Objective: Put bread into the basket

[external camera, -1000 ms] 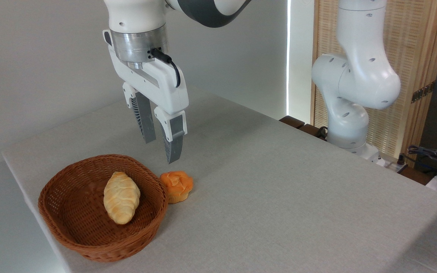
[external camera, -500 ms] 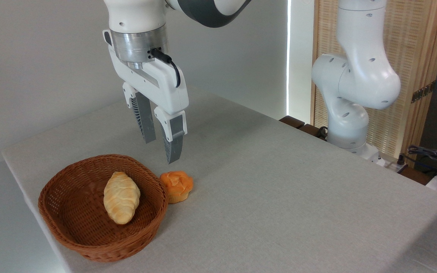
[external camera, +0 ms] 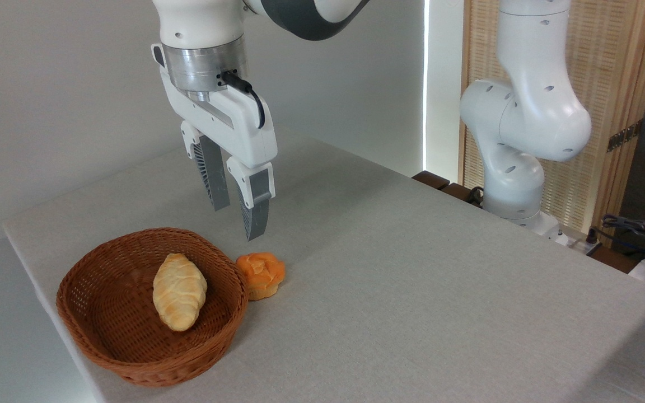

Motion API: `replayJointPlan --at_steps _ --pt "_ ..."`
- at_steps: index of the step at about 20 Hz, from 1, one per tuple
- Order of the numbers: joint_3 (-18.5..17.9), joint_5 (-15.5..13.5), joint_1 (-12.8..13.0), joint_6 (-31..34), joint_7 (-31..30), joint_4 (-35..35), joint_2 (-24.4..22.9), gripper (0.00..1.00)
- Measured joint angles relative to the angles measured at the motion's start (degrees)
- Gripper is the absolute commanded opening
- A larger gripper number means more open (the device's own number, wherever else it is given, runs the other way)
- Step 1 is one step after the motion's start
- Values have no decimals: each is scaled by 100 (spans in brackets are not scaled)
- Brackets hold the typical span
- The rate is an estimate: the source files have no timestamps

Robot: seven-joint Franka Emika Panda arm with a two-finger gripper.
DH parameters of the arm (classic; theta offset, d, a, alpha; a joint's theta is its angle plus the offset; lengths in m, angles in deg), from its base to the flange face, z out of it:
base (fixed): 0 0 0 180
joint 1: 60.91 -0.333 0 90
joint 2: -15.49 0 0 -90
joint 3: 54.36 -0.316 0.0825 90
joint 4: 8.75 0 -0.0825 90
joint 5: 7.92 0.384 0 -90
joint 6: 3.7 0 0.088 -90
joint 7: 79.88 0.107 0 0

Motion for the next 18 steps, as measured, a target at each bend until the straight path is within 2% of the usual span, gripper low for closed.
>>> replayJointPlan --at_steps 15,18 --pt "29 0 9 48 3 8 82 100" --pt "71 0 79 59 5 161 75 100"
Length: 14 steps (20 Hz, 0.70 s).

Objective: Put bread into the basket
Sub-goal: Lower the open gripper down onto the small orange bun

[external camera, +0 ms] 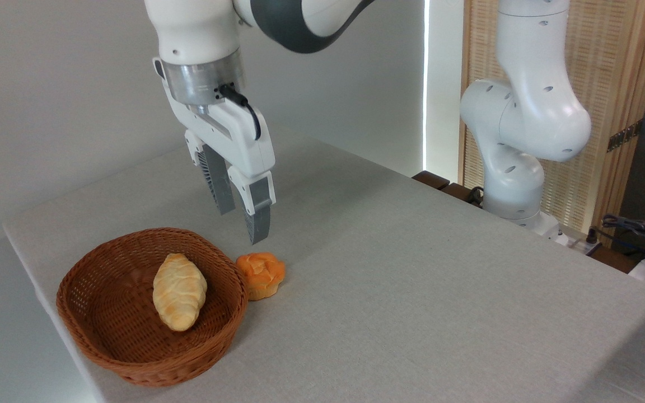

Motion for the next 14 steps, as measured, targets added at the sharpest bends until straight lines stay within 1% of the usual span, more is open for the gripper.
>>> replayJointPlan --at_steps 2,5,8,11,14 --pt "16 0 38 -93 0 209 -23 100" --pt "37 0 68 -474 1 711 -111 100" --pt "70 0 167 -832 1 1072 -123 100" --pt "73 0 329 -1221 1 1422 -117 100" --pt "74 0 376 -1478 1 1627 -59 100"
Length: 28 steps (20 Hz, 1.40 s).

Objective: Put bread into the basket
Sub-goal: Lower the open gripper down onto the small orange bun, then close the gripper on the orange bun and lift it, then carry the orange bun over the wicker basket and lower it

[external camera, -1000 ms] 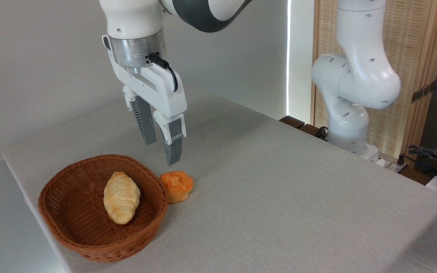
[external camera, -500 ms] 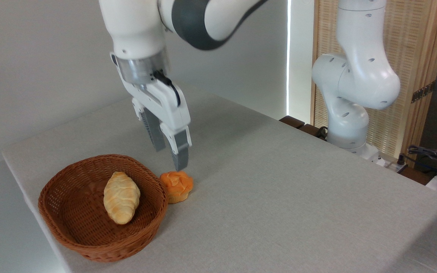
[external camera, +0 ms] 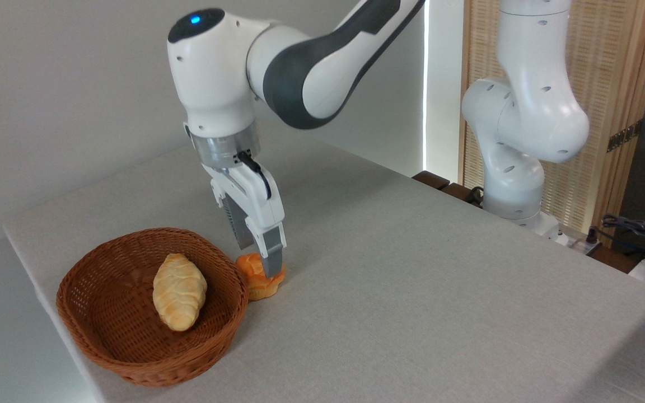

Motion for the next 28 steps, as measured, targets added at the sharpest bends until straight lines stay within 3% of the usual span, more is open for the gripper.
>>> replayJointPlan --at_steps 7,9,10,11,22,28 --pt "-1 0 4 -203 0 34 229 100" --pt "0 0 36 -208 1 34 253 75" --pt "0 0 55 -211 1 34 261 54" --pt "0 0 75 -213 1 34 267 48" --pt "0 0 82 -195 1 31 260 47" --pt "0 0 83 632 18 -83 -95 49"
